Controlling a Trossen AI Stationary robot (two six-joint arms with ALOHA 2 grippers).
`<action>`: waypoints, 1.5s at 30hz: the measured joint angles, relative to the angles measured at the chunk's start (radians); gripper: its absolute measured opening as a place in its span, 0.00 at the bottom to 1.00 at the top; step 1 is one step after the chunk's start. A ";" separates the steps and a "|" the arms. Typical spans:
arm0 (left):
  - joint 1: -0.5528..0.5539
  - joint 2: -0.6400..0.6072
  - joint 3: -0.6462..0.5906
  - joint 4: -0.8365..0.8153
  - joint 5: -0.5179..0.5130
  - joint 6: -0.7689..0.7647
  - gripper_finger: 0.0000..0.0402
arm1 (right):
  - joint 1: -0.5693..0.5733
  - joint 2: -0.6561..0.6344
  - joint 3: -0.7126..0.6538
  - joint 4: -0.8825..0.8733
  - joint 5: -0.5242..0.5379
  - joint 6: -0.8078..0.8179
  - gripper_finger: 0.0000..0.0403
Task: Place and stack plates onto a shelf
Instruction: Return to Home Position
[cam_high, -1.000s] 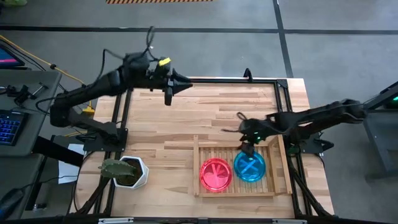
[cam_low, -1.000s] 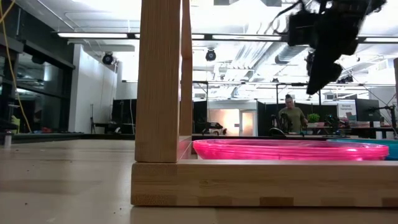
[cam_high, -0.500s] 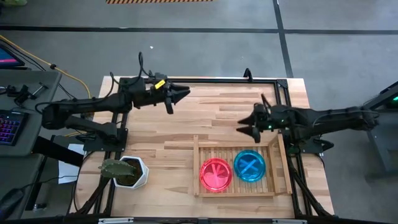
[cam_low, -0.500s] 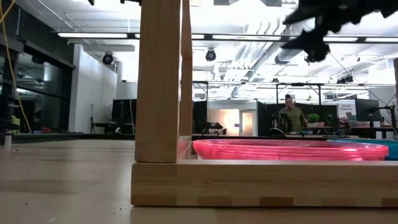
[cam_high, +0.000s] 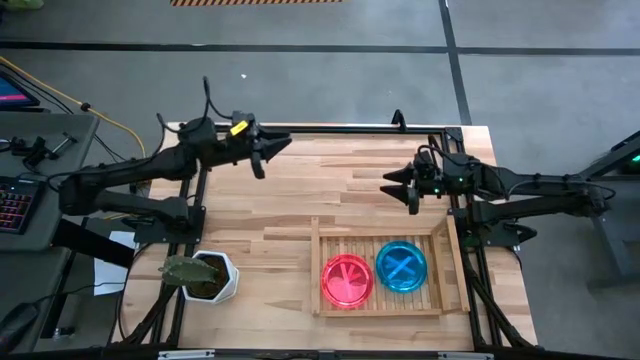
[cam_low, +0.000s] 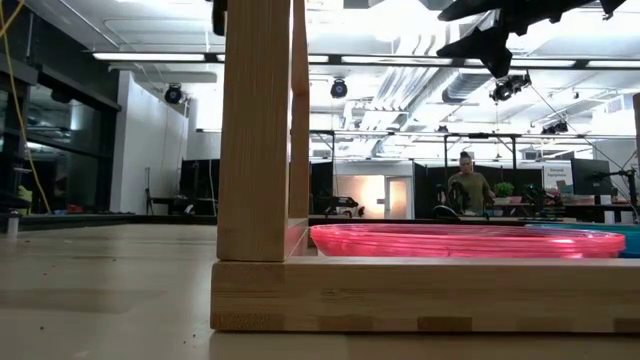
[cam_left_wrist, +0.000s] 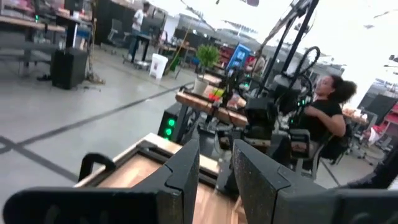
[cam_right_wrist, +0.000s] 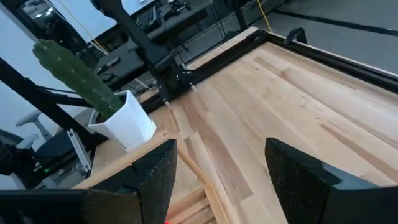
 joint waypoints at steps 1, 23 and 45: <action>0.000 -0.017 0.000 -0.027 0.000 0.000 0.22 | 0.000 0.000 0.000 0.000 0.000 0.000 0.57; -0.196 -0.627 -0.574 0.016 -0.310 -0.041 0.20 | 0.000 0.000 0.000 0.044 0.026 0.029 0.57; -0.370 -0.937 -0.863 0.076 -0.446 -0.103 0.00 | 0.001 0.000 0.000 0.043 0.009 0.011 0.57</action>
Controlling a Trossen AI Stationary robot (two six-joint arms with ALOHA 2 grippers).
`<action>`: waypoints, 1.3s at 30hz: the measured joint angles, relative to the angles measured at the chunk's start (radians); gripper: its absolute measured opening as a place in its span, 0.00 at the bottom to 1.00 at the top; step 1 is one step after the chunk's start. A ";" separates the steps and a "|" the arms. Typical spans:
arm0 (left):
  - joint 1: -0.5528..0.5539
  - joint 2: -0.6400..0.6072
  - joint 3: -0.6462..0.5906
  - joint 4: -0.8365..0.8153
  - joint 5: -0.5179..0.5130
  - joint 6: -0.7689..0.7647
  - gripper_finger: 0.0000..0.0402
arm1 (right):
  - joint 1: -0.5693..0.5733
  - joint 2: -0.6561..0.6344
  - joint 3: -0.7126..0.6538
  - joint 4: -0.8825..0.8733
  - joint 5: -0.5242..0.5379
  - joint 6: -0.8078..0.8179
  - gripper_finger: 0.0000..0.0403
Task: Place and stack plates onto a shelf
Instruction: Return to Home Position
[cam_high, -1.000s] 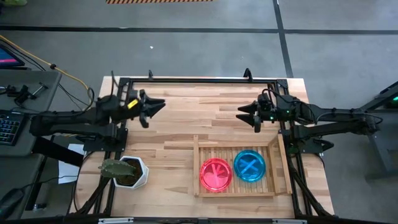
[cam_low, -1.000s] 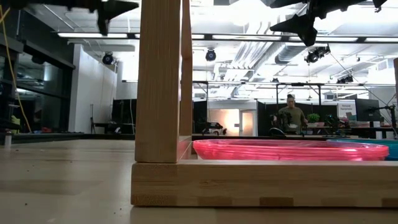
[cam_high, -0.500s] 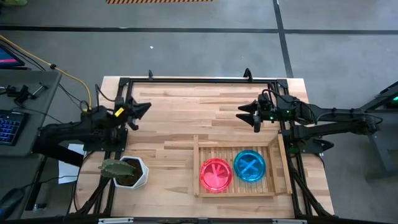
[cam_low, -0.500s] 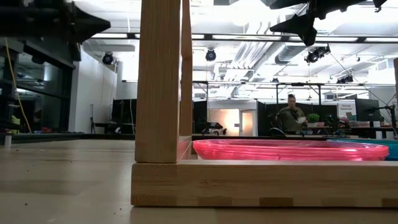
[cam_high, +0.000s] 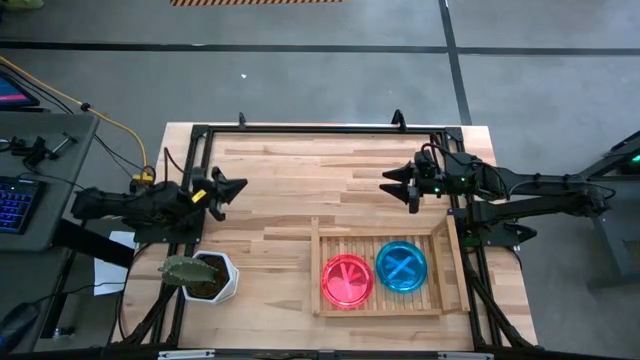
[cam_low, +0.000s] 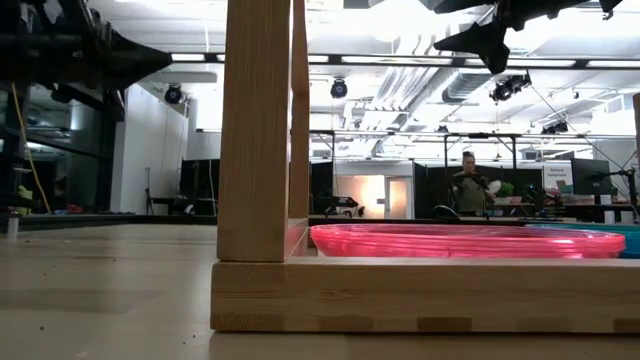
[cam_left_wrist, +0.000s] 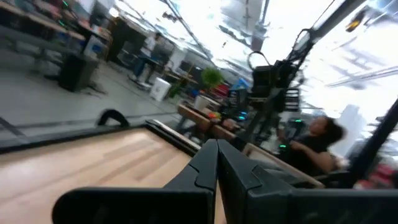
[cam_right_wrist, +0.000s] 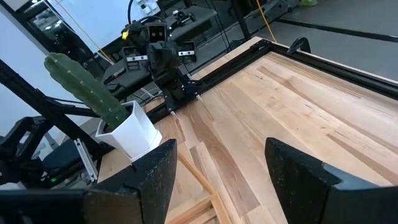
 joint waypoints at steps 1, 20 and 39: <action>-0.009 -0.003 0.001 -0.003 -0.023 0.026 0.00 | 0.000 0.000 0.000 0.000 0.000 0.000 0.57; -0.011 -0.015 0.002 -0.061 0.025 -0.045 0.00 | 0.000 -0.191 0.000 -0.305 -0.018 -0.088 0.03; -0.011 -0.015 0.003 -0.062 0.024 -0.045 0.00 | -0.004 -0.570 -0.572 0.364 -0.088 -0.035 0.00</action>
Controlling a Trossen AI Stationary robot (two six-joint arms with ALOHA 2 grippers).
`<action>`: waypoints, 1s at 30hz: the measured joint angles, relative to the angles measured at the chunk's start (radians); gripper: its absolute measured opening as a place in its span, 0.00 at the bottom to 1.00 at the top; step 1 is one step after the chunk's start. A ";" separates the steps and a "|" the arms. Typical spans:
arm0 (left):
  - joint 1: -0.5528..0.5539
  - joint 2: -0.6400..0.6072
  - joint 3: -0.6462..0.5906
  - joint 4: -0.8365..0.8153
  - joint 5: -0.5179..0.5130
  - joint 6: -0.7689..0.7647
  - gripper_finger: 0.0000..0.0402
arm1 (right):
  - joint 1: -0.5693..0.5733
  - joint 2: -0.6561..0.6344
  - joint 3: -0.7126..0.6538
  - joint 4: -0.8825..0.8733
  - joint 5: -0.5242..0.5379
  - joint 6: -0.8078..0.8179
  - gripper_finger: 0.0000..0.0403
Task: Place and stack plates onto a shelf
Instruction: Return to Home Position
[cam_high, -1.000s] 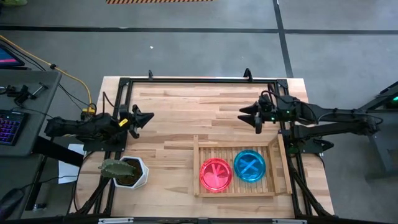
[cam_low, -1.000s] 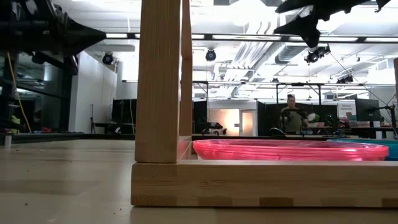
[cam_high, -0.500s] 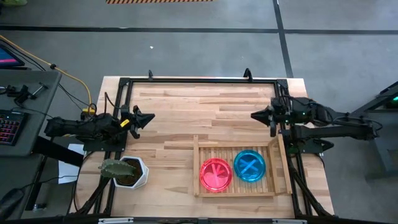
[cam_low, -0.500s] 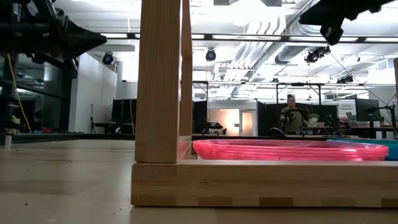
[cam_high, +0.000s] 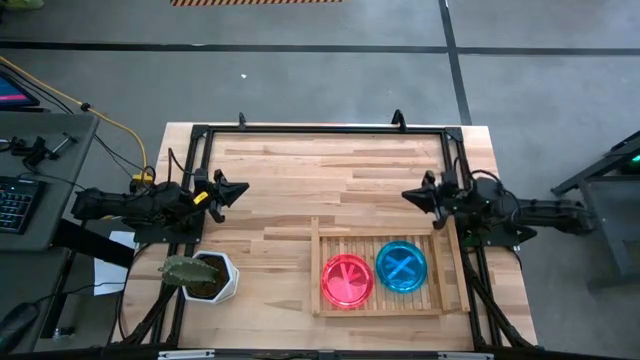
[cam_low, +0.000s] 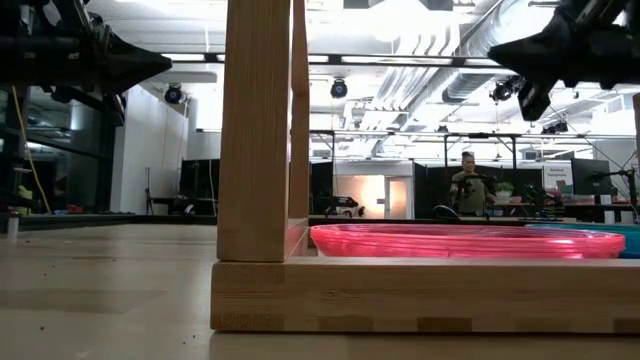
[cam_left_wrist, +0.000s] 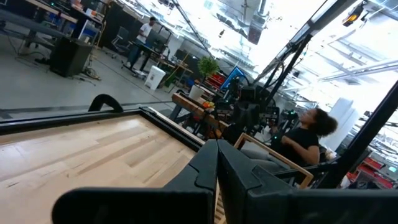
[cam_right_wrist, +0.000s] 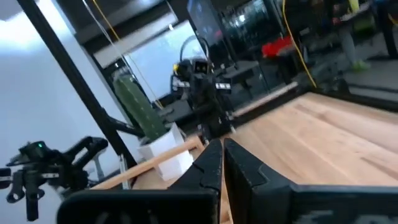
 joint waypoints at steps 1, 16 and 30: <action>0.000 0.000 0.000 0.000 0.000 0.000 0.00 | 0.000 -0.018 -0.016 0.015 0.000 -0.004 0.00; 0.000 0.000 0.000 0.000 0.000 0.000 0.00 | 0.061 -0.187 -0.091 0.107 -0.157 -0.025 0.00; 0.000 0.000 0.000 0.000 -0.001 0.000 0.00 | 0.119 -0.184 -0.091 0.035 -0.103 -0.212 0.00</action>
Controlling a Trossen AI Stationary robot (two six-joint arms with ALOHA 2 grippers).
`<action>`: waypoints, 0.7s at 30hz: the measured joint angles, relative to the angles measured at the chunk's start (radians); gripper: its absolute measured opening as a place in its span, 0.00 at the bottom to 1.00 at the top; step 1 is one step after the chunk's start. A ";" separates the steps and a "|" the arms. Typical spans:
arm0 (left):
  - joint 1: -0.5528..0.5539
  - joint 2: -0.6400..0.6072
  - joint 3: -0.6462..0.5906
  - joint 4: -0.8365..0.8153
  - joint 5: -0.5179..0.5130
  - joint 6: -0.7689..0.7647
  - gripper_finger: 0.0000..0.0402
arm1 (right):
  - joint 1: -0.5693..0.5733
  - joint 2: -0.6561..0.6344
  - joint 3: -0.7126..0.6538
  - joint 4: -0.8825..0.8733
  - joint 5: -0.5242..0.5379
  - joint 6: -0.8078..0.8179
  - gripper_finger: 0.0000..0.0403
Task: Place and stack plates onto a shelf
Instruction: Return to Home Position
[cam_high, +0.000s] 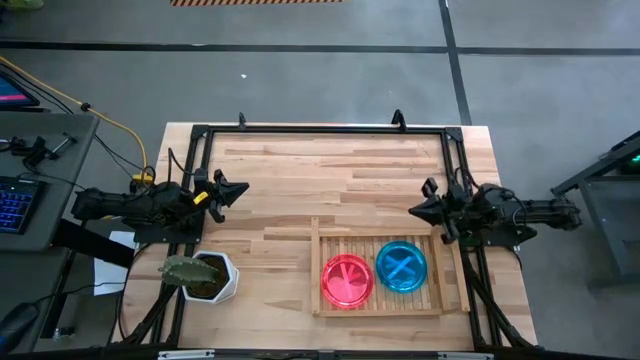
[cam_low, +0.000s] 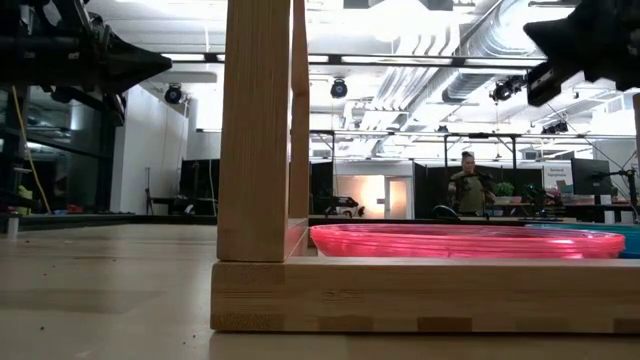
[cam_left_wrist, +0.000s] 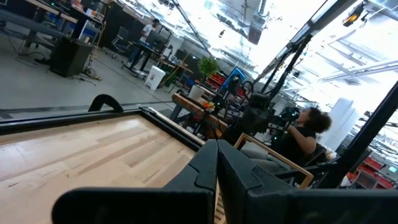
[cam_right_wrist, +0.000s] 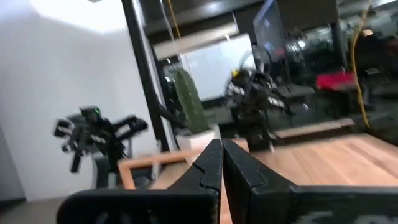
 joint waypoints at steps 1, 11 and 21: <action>0.000 0.000 0.000 0.000 0.000 0.000 0.00 | 0.000 0.000 0.000 -0.026 0.015 -0.002 0.00; 0.000 0.000 0.000 0.000 0.000 0.000 0.00 | 0.000 0.001 0.000 -0.137 0.104 0.000 0.00; 0.000 0.000 0.000 0.000 0.000 0.000 0.00 | 0.000 0.000 0.000 -0.190 0.107 0.001 0.00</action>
